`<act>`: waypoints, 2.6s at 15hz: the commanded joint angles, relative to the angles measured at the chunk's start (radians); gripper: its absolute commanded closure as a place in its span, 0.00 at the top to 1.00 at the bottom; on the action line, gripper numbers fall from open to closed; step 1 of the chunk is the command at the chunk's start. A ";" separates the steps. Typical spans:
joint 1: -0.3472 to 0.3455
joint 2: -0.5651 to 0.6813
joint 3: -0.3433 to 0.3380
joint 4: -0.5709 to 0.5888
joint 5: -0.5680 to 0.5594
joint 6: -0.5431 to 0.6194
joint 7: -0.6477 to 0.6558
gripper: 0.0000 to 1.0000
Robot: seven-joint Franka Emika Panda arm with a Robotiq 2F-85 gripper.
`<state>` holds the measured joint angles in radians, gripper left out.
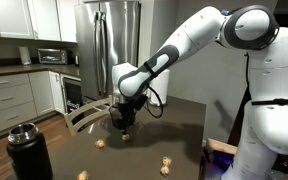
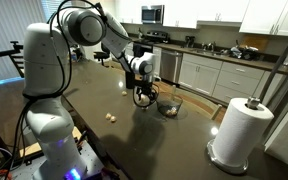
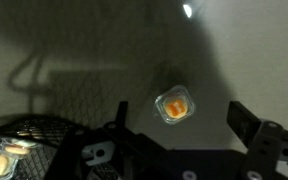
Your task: Put one small packet in the basket
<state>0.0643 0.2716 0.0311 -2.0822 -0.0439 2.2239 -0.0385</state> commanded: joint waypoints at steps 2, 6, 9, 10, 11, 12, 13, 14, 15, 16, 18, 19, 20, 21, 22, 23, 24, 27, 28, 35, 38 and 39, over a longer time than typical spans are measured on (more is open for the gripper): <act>-0.030 0.042 0.001 0.033 0.007 0.006 -0.057 1.00; -0.048 0.041 0.005 0.003 0.023 0.076 -0.090 1.00; -0.058 0.039 0.010 -0.021 0.037 0.144 -0.109 1.00; -0.059 0.038 0.012 -0.030 0.043 0.167 -0.113 1.00; -0.060 0.037 0.014 -0.036 0.048 0.180 -0.117 1.00; -0.059 0.036 0.018 -0.043 0.056 0.185 -0.118 1.00; -0.059 0.035 0.020 -0.048 0.061 0.185 -0.120 1.00; -0.058 0.031 0.023 -0.056 0.071 0.177 -0.119 1.00; -0.057 0.029 0.026 -0.060 0.080 0.169 -0.116 1.00; -0.056 0.026 0.029 -0.067 0.086 0.164 -0.114 1.00; -0.055 0.023 0.034 -0.080 0.098 0.168 -0.113 1.00; -0.055 0.022 0.036 -0.085 0.103 0.169 -0.115 1.00; -0.056 0.023 0.039 -0.087 0.111 0.165 -0.118 1.00; -0.056 0.024 0.041 -0.088 0.115 0.165 -0.119 1.00; -0.055 0.028 0.041 -0.088 0.115 0.170 -0.120 0.89; -0.054 0.028 0.042 -0.090 0.113 0.173 -0.119 0.80; -0.050 0.030 0.040 -0.093 0.101 0.186 -0.116 0.82; -0.047 0.035 0.036 -0.092 0.087 0.204 -0.111 0.81; -0.048 0.037 0.036 -0.090 0.087 0.210 -0.112 0.78; -0.047 0.050 0.030 -0.082 0.075 0.262 -0.108 0.97; -0.049 0.056 0.028 -0.078 0.073 0.273 -0.109 0.76; -0.050 0.059 0.029 -0.076 0.074 0.275 -0.110 0.77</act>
<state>0.0265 0.3191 0.0582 -2.1579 0.0351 2.4670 -0.1153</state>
